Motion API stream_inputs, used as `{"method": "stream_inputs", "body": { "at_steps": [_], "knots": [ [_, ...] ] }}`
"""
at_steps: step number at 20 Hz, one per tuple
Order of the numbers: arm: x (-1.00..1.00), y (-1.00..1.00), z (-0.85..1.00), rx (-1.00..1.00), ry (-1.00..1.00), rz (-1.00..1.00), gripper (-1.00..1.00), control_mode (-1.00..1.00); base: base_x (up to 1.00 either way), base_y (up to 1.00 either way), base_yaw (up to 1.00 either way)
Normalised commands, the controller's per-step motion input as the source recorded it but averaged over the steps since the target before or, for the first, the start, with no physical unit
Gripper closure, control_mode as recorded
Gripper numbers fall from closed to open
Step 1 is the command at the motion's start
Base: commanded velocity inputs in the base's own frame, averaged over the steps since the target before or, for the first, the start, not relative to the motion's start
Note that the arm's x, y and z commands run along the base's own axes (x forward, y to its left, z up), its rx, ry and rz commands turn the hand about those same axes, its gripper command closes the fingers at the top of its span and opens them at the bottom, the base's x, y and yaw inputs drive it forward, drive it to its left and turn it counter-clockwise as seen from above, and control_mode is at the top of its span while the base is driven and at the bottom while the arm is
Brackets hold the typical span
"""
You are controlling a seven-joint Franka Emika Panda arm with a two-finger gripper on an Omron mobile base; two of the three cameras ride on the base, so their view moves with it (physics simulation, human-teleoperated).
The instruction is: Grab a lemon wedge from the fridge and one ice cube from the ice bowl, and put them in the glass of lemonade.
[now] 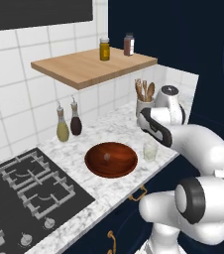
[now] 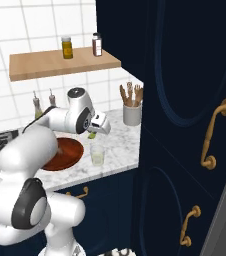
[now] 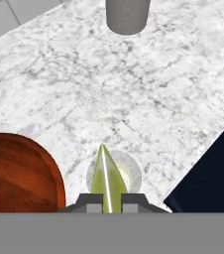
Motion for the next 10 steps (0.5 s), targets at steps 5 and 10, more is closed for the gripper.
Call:
{"method": "stream_inputs", "body": {
  "at_steps": [5,10],
  "knots": [
    [0.17,0.0,-0.39,0.0,0.0,0.0,1.0,-1.0,0.0,0.0,0.0],
    [0.08,0.0,-0.39,0.0,-0.01,0.0,1.0,-1.0,0.0,0.0,0.0]
  ]
}}
